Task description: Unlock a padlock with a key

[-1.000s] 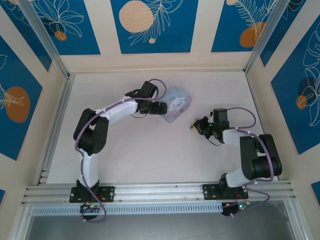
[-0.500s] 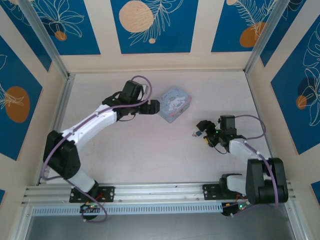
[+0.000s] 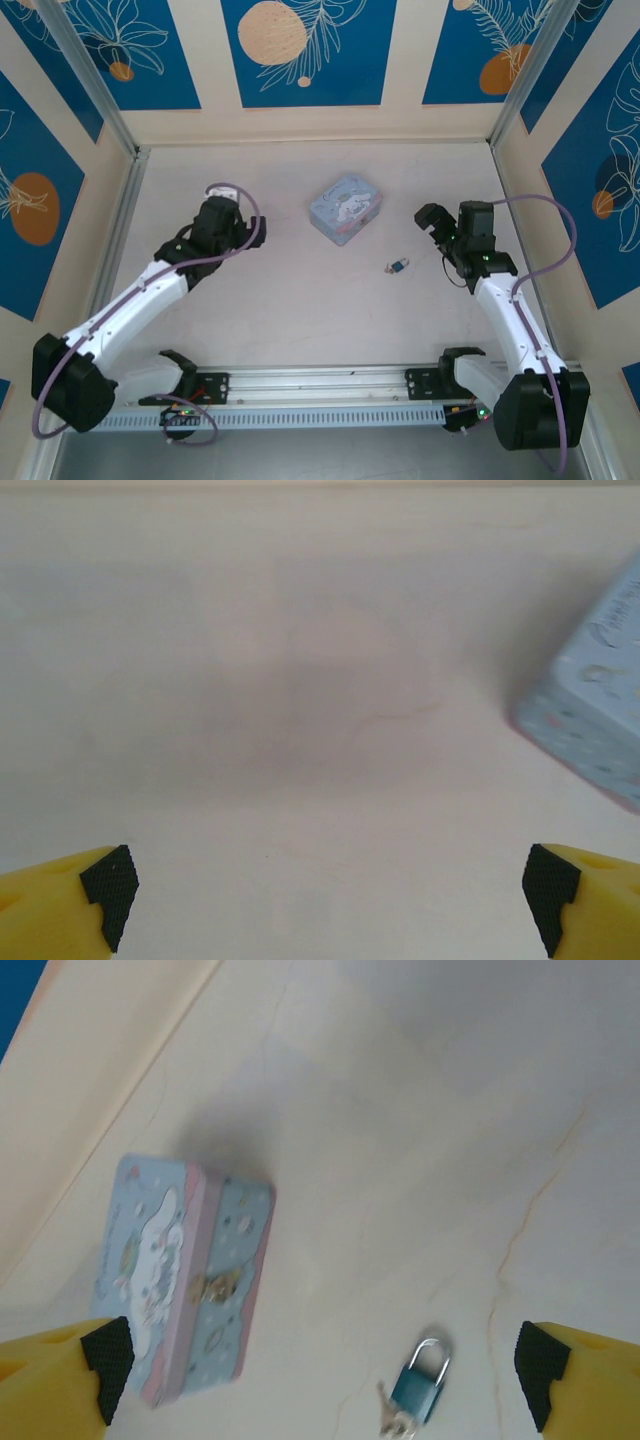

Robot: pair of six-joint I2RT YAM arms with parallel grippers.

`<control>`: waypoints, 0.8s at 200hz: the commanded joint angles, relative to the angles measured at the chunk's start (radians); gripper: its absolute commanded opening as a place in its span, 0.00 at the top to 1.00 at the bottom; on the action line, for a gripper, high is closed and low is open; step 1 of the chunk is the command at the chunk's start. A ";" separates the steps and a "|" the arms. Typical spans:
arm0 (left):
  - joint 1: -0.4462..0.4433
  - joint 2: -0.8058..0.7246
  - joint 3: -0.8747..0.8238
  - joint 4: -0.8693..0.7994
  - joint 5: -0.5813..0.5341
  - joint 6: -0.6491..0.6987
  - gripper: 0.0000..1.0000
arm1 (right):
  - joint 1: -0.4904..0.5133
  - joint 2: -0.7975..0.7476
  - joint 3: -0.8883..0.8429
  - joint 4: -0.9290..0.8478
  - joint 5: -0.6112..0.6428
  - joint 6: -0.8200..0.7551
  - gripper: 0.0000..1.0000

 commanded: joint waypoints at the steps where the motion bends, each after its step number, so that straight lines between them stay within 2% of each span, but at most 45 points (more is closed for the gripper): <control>1: 0.028 -0.046 -0.084 0.211 -0.235 0.218 0.00 | 0.003 0.020 -0.035 0.148 0.164 -0.094 0.00; 20: 0.101 -0.026 -0.116 0.279 -0.219 0.282 0.00 | 0.009 0.066 -0.027 0.220 0.213 -0.223 0.00; 44: 0.195 0.019 -0.209 0.468 -0.159 0.277 0.00 | 0.016 0.134 -0.037 0.327 0.270 -0.380 0.01; 70: 0.265 0.134 -0.275 0.598 -0.145 0.293 0.00 | 0.012 0.203 -0.075 0.436 0.324 -0.476 0.00; 82: 0.284 0.175 -0.341 0.715 -0.137 0.323 0.00 | 0.013 0.236 -0.090 0.474 0.340 -0.514 0.00; 98: 0.321 0.217 -0.417 0.819 -0.117 0.301 0.00 | 0.013 0.268 -0.120 0.540 0.351 -0.570 0.00; 107: 0.340 0.229 -0.474 0.938 -0.087 0.295 0.00 | 0.012 0.281 -0.148 0.598 0.361 -0.593 0.00; 124: 0.371 0.220 -0.510 1.044 -0.005 0.292 0.00 | 0.010 0.313 -0.210 0.739 0.337 -0.640 0.00; 138: 0.402 0.253 -0.497 1.060 0.069 0.290 0.00 | 0.012 0.348 -0.224 0.782 0.287 -0.648 0.00; 160: 0.430 0.324 -0.528 1.170 0.176 0.298 0.00 | 0.035 0.362 -0.308 0.961 0.210 -0.660 0.00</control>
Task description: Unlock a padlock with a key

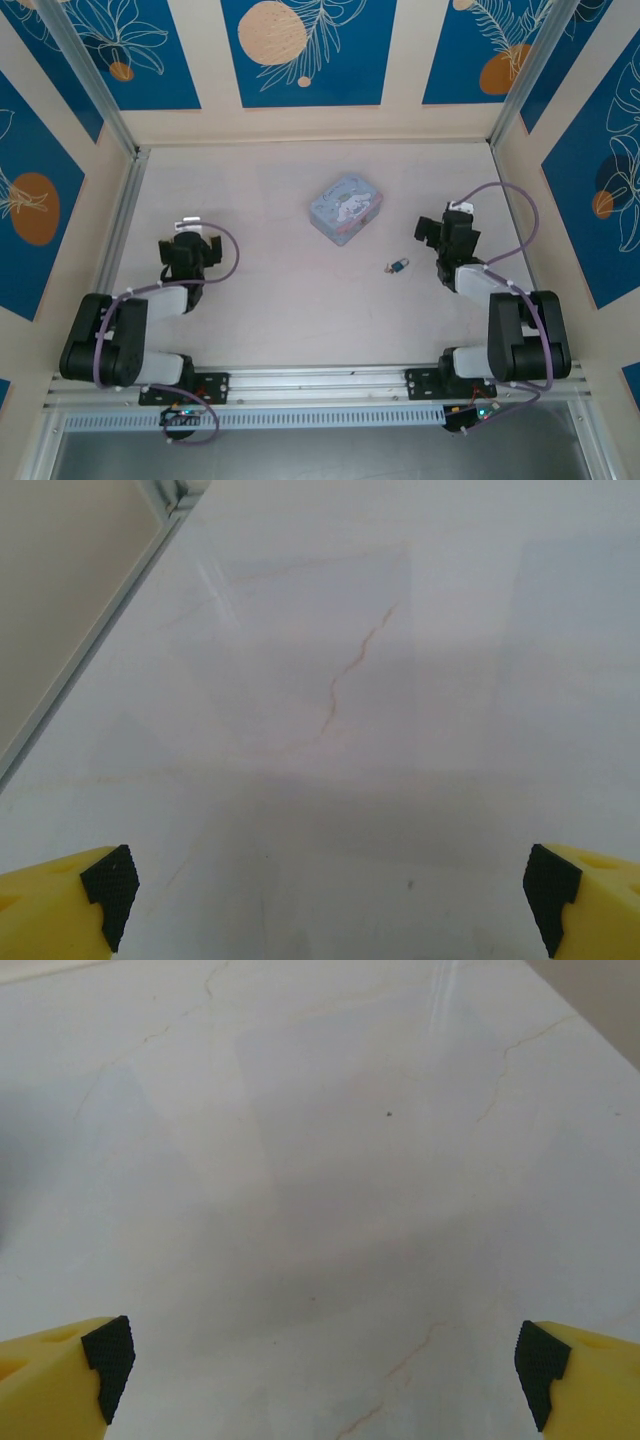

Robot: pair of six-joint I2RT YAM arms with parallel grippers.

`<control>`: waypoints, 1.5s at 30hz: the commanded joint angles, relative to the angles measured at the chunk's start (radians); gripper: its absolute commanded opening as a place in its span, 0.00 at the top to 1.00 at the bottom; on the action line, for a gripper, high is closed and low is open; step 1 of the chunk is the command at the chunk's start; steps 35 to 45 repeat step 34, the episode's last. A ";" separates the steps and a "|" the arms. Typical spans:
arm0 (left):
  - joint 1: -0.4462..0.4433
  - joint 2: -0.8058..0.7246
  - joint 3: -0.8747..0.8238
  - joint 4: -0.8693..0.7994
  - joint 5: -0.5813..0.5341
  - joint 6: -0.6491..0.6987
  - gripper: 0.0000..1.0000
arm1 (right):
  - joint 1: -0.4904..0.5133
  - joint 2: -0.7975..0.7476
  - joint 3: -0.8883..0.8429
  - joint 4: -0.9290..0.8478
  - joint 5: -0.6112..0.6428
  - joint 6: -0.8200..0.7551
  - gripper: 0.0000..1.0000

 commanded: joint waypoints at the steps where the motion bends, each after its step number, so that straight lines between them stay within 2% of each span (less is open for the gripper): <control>1: 0.030 0.059 -0.017 0.225 0.156 0.009 0.00 | 0.023 0.007 -0.071 0.269 -0.074 -0.064 0.00; 4: 0.034 0.122 -0.011 0.266 0.230 0.032 0.00 | 0.049 0.090 -0.186 0.569 -0.190 -0.147 0.00; 6: 0.034 0.153 0.022 0.238 0.275 0.054 0.00 | 0.077 0.203 -0.212 0.755 -0.200 -0.196 0.00; 7: 0.034 0.147 0.026 0.214 0.290 0.059 0.00 | 0.083 0.199 -0.193 0.721 -0.197 -0.202 0.00; 8: 0.033 0.154 0.024 0.234 0.290 0.061 0.00 | 0.064 0.161 -0.171 0.611 -0.224 -0.183 0.00; 9: 0.035 0.150 0.033 0.207 0.294 0.058 0.00 | 0.025 0.159 -0.140 0.542 -0.285 -0.154 0.00; 10: 0.035 0.158 0.036 0.213 0.293 0.058 0.00 | -0.009 0.175 -0.116 0.533 -0.303 -0.120 0.00; 11: 0.037 0.156 0.040 0.200 0.296 0.057 0.00 | -0.034 0.162 -0.089 0.449 -0.325 -0.094 0.01; 13: 0.038 0.158 0.043 0.199 0.299 0.056 0.00 | -0.026 0.174 -0.098 0.489 -0.306 -0.097 0.00; 17: 0.039 0.154 0.035 0.208 0.299 0.056 0.00 | 0.004 0.160 -0.096 0.459 -0.258 -0.115 0.01; 27: 0.038 0.148 0.024 0.224 0.301 0.059 0.00 | -0.005 0.169 -0.089 0.457 -0.277 -0.114 0.00; 29: 0.039 0.148 0.024 0.224 0.301 0.060 0.00 | -0.025 0.164 -0.084 0.442 -0.316 -0.104 0.01; 45: 0.038 0.148 0.024 0.224 0.301 0.059 0.00 | -0.019 0.164 -0.092 0.460 -0.309 -0.109 0.01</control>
